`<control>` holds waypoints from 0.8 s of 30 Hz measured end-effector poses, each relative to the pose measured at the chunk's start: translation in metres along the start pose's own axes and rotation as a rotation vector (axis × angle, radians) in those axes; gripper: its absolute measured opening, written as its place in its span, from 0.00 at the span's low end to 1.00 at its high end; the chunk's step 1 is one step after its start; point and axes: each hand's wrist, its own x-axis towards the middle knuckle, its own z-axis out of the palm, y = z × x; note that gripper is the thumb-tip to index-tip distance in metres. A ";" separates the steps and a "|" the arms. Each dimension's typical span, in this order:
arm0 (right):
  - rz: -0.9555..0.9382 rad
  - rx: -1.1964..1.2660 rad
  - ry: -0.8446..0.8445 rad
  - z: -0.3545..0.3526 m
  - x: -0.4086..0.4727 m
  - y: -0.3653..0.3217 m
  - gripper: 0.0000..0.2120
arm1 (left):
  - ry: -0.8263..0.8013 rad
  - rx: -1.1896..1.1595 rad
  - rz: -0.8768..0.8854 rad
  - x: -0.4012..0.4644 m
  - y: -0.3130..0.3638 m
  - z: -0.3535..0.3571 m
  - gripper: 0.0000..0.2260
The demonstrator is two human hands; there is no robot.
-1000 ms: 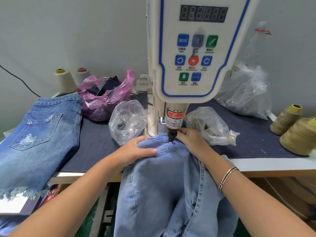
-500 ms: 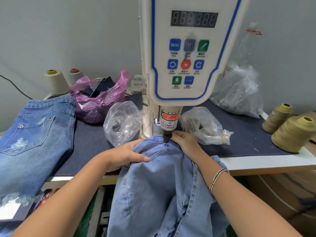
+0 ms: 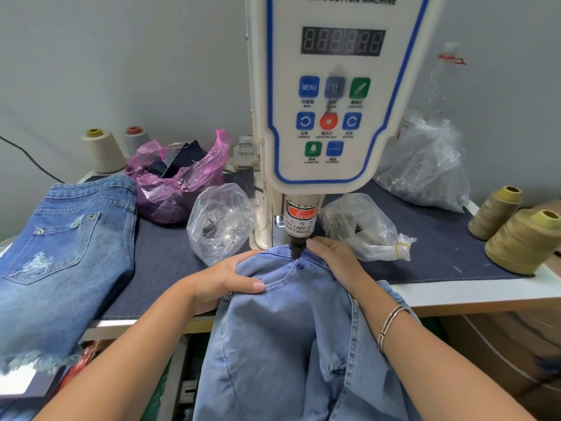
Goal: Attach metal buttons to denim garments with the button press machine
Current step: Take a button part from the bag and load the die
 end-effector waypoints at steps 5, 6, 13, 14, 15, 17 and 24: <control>0.023 0.007 -0.011 0.002 -0.001 0.000 0.14 | 0.008 -0.013 -0.015 0.001 -0.001 -0.001 0.28; 0.025 0.008 -0.013 0.003 -0.001 -0.001 0.14 | 0.002 -0.002 -0.020 0.001 -0.001 -0.001 0.28; 0.022 0.037 -0.021 0.002 -0.001 0.002 0.18 | -0.020 -0.006 -0.028 0.001 0.001 0.001 0.27; 0.020 0.039 -0.016 0.002 -0.001 0.002 0.18 | -0.017 -0.015 -0.028 0.001 0.001 0.000 0.27; 0.018 0.039 -0.013 0.001 -0.001 0.002 0.17 | -0.015 -0.024 -0.027 0.001 0.001 0.001 0.27; 0.015 0.037 -0.012 0.001 0.000 0.002 0.15 | -0.013 -0.035 -0.024 0.001 0.001 0.001 0.26; 0.001 0.037 -0.023 0.001 -0.001 0.003 0.17 | -0.002 -0.051 -0.018 0.000 0.000 0.002 0.26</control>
